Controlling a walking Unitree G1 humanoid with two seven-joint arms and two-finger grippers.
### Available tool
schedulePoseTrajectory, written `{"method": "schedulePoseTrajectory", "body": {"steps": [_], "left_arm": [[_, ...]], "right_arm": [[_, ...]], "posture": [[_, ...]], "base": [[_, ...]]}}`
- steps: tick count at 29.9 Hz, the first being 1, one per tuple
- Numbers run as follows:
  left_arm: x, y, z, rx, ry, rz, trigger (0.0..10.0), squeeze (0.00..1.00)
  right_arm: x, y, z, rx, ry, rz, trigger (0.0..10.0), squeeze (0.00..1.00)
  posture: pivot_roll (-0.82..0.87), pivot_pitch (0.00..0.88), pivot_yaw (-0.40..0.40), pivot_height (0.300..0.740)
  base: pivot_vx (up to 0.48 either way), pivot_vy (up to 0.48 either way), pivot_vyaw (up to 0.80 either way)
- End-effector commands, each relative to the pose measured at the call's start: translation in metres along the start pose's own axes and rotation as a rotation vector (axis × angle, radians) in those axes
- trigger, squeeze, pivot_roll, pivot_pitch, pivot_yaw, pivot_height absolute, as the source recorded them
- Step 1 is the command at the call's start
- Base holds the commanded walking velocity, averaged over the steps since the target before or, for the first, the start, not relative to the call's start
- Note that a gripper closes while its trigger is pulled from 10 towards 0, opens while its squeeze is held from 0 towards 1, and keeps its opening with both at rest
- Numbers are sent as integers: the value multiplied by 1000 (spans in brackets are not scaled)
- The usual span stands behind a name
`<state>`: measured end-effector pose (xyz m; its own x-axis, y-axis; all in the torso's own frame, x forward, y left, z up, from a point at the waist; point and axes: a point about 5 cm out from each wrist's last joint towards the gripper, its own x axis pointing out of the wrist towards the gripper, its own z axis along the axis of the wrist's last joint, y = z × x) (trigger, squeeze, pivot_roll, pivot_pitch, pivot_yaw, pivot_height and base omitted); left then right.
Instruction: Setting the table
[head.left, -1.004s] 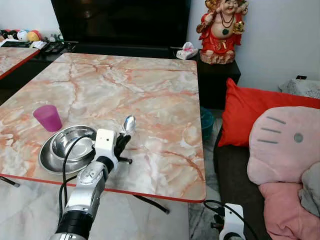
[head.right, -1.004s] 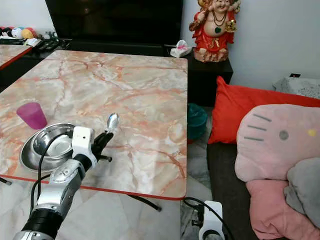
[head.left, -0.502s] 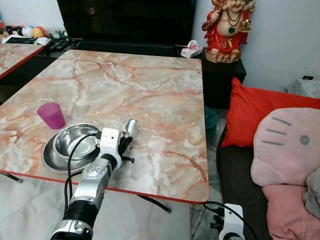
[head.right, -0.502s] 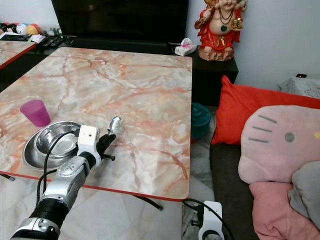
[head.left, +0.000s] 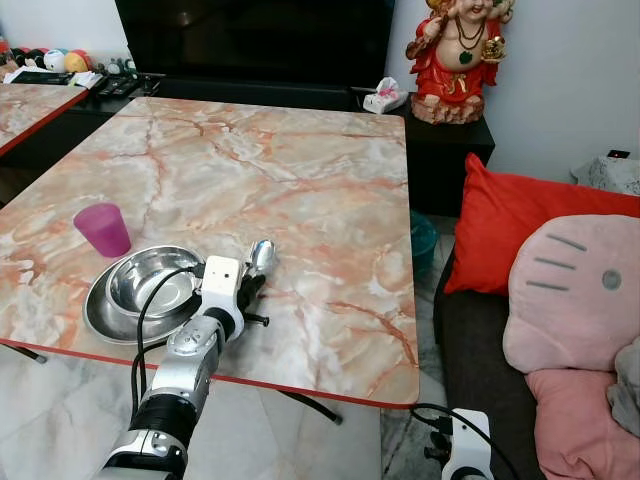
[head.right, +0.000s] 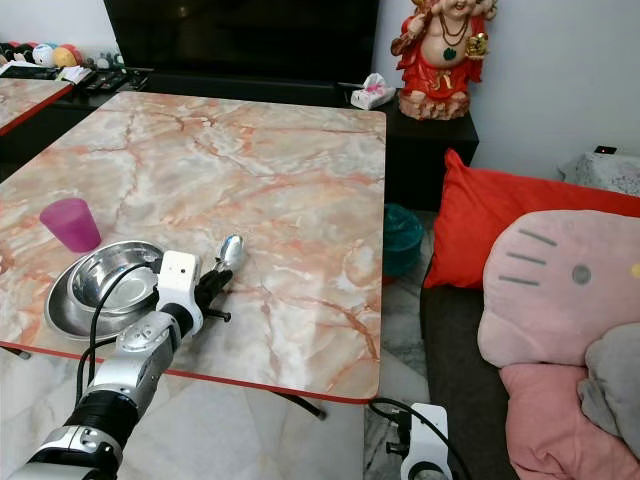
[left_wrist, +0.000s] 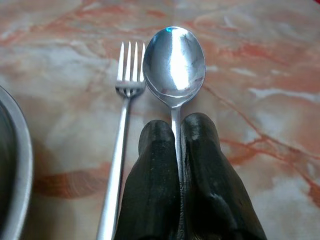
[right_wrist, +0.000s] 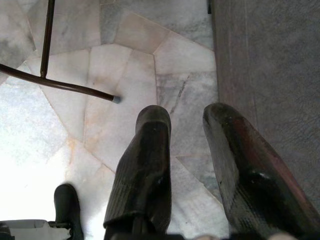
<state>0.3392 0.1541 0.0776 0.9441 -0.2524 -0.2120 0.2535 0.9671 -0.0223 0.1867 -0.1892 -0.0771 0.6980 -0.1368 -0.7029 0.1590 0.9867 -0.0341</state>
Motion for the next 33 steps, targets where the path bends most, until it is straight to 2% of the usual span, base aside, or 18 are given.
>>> {"method": "schedulePoseTrajectory", "body": {"steps": [1,16,25,26,28,33], "left_arm": [[3,-2,6,16,-17,-11,10000,0],[8,-7,2,3,-11,-25,10000,0],[10,-8,3,5,-11,-17,10000,0],[10,-7,2,4,-9,-12,10000,180],[10,-6,-1,7,-1,3,10000,118],[9,-3,-2,9,3,10,10000,118]], "right_arm": [[-1,-1,-2,4,6,-5,10000,0],[-1,7,-3,-10,19,8,10000,0],[-1,3,-7,-17,38,9,10000,0],[-1,1,-6,-18,39,8,10000,0],[-1,-3,-6,-17,44,5,10000,0],[-1,-4,-6,-18,48,4,10000,0]], "posture": [[67,11,-3,740],[65,13,-6,740],[65,14,-7,740],[63,15,-5,740],[65,15,-6,740],[67,17,-6,740]], "base": [[0,0,0],[0,0,0],[0,0,0],[0,0,0],[0,0,0],[0,0,0]]}}
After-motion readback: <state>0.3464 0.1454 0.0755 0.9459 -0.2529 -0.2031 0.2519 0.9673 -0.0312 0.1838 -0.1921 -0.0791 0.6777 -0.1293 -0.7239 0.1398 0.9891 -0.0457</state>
